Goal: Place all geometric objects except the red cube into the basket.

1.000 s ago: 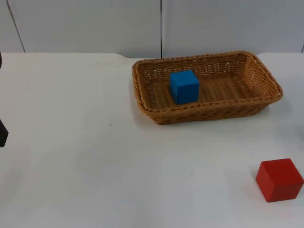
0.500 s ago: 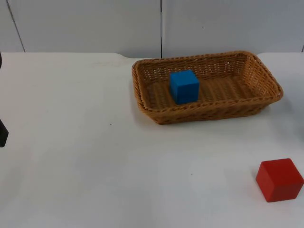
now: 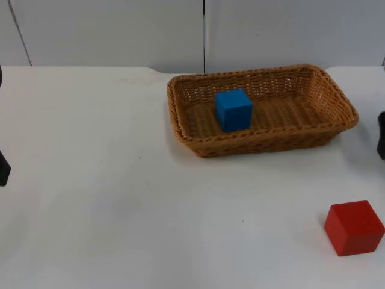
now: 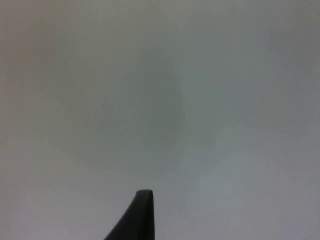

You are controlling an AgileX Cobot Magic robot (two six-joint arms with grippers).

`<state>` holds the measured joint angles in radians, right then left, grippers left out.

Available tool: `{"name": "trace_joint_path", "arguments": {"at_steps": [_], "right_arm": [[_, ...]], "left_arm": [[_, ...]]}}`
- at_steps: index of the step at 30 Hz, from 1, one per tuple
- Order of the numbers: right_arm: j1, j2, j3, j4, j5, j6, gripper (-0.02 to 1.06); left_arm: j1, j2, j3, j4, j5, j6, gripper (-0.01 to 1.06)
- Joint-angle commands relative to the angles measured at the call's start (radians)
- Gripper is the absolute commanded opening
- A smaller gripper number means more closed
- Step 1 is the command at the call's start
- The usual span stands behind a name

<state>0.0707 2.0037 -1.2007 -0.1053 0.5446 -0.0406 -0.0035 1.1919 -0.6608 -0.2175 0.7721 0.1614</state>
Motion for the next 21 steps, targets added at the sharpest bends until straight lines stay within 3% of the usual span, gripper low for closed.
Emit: {"name": "trace_joint_path", "arguments": {"at_steps": [1,9,12,13,18,19,21], "right_arm": [[-0.008,0.03,-0.005,-0.017,-0.03,-0.004,1.04],[-0.008,0.068,-0.005,-0.028,-0.039,-0.006,0.95],[-0.008,0.068,-0.005,-0.027,-0.03,-0.004,0.78],[-0.008,0.068,-0.005,-0.027,-0.03,-0.004,0.78],[-0.008,0.059,-0.005,-0.024,-0.01,0.0,0.22],[-0.008,0.059,-0.005,-0.024,-0.01,0.0,0.22],[-0.008,0.038,-0.005,-0.024,-0.001,0.003,0.0]], "left_arm": [[0.004,-0.005,0.001,-0.011,-0.006,-0.005,1.05],[0.004,-0.005,0.001,-0.007,-0.008,-0.001,1.05],[0.004,-0.005,0.001,-0.007,-0.008,-0.001,1.05],[0.004,-0.005,0.001,-0.007,-0.008,-0.001,1.05],[0.004,-0.005,0.001,-0.007,-0.01,-0.001,1.05],[0.004,-0.005,0.001,-0.007,-0.01,-0.001,1.05],[0.004,-0.005,0.001,-0.007,-0.011,-0.001,1.05]]}}
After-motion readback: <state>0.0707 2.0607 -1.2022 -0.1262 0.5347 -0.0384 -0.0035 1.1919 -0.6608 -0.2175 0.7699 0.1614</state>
